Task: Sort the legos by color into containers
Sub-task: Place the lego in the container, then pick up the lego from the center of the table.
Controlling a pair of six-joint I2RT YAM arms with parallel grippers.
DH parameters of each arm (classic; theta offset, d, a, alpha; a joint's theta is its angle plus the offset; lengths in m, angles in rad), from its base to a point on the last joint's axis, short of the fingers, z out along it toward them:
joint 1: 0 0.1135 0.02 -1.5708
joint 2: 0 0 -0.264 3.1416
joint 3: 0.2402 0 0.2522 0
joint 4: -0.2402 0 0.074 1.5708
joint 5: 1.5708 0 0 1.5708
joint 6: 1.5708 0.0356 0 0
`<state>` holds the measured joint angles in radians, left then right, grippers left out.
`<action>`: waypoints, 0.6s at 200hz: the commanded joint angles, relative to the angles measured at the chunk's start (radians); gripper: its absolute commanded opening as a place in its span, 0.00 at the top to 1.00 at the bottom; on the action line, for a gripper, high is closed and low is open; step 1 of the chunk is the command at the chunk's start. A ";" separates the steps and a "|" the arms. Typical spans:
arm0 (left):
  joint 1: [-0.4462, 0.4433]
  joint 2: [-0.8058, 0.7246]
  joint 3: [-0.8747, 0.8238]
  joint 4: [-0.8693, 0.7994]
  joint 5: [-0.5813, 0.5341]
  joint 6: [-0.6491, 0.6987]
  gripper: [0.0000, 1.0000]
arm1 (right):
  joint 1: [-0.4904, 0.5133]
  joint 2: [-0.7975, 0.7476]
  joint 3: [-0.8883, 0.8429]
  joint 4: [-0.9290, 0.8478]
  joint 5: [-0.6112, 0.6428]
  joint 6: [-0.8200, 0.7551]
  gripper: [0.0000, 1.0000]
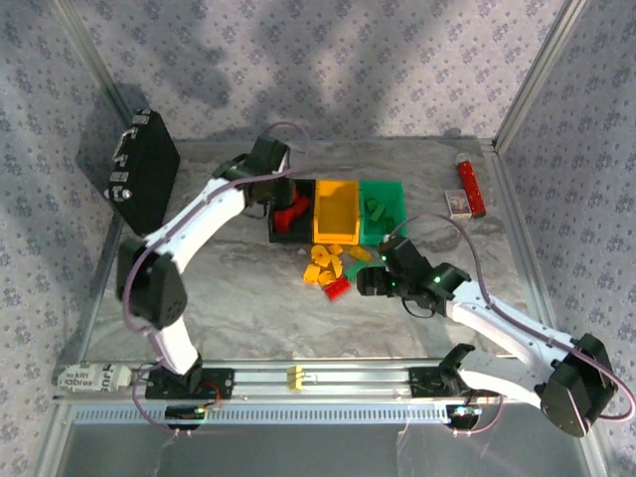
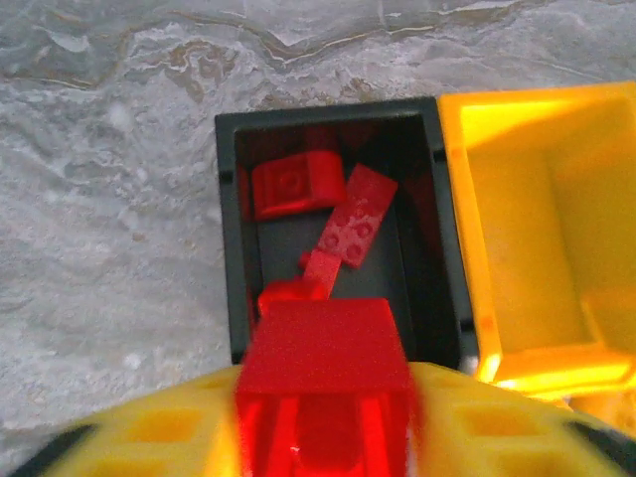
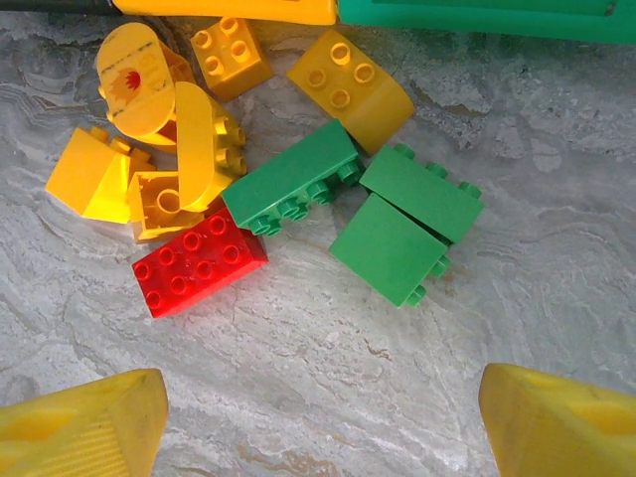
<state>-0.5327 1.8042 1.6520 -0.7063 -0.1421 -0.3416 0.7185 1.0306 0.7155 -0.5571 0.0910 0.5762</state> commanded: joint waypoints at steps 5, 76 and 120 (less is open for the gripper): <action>0.002 0.111 0.112 -0.149 0.001 0.042 0.19 | -0.002 -0.055 -0.018 -0.067 0.027 0.019 0.16; -0.187 -0.184 -0.347 0.087 0.039 -0.030 0.24 | -0.055 -0.074 -0.052 -0.049 -0.009 -0.001 0.16; -0.360 -0.198 -0.460 0.124 0.060 -0.028 0.31 | -0.059 -0.033 -0.011 -0.020 -0.015 -0.018 0.16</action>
<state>-0.8421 1.5982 1.2236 -0.6258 -0.0967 -0.3672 0.6651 0.9882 0.6659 -0.5781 0.0818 0.5762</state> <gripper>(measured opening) 0.714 0.841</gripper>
